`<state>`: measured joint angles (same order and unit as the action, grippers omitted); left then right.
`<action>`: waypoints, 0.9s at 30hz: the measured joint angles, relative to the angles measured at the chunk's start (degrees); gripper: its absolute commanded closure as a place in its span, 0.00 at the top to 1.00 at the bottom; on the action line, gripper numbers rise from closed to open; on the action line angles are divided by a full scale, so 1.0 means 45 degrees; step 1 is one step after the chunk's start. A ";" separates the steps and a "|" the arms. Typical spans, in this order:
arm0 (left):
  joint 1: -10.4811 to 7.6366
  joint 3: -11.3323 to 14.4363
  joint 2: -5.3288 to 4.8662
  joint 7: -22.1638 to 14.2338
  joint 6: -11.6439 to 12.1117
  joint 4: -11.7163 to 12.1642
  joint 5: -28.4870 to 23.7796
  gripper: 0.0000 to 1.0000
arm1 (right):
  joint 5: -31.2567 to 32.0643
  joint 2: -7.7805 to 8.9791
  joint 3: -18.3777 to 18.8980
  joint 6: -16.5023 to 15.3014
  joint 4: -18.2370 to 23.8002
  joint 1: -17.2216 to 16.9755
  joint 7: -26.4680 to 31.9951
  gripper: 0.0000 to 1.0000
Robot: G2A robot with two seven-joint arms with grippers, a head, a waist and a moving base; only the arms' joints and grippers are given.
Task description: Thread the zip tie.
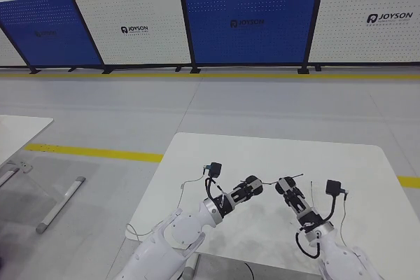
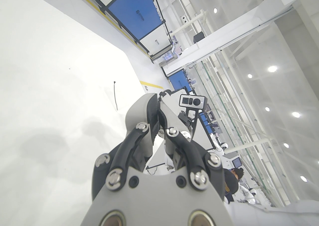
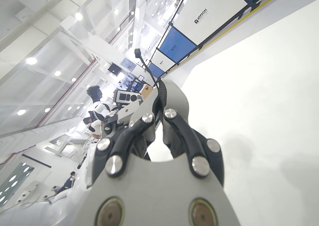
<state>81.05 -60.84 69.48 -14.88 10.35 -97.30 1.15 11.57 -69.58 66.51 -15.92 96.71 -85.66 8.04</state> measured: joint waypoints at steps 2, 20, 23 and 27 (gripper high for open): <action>0.0000 0.0000 0.0000 0.0000 0.0000 0.0000 0.0000 0.00 | 0.0021 0.0000 0.0061 -0.0062 0.0089 -0.0081 -0.0029 0.00; 0.0000 0.0000 0.0000 0.0000 0.0000 0.0000 0.0000 0.00 | 0.0591 -0.0090 0.0005 0.0241 0.0227 -0.0104 -0.0107 0.00; 0.0000 0.0000 0.0000 0.0000 0.0000 0.0000 0.0000 0.00 | 0.0579 -0.0111 0.0003 0.0152 0.0233 -0.0156 -0.0238 0.00; 0.0000 0.0000 0.0000 0.0000 0.0000 0.0000 0.0000 0.00 | 0.0624 -0.0124 0.0018 0.0116 0.0251 -0.0205 -0.0214 0.00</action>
<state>81.05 -60.84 69.48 -14.88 10.35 -97.30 1.15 14.38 -70.13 66.59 -15.40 97.84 -86.59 7.08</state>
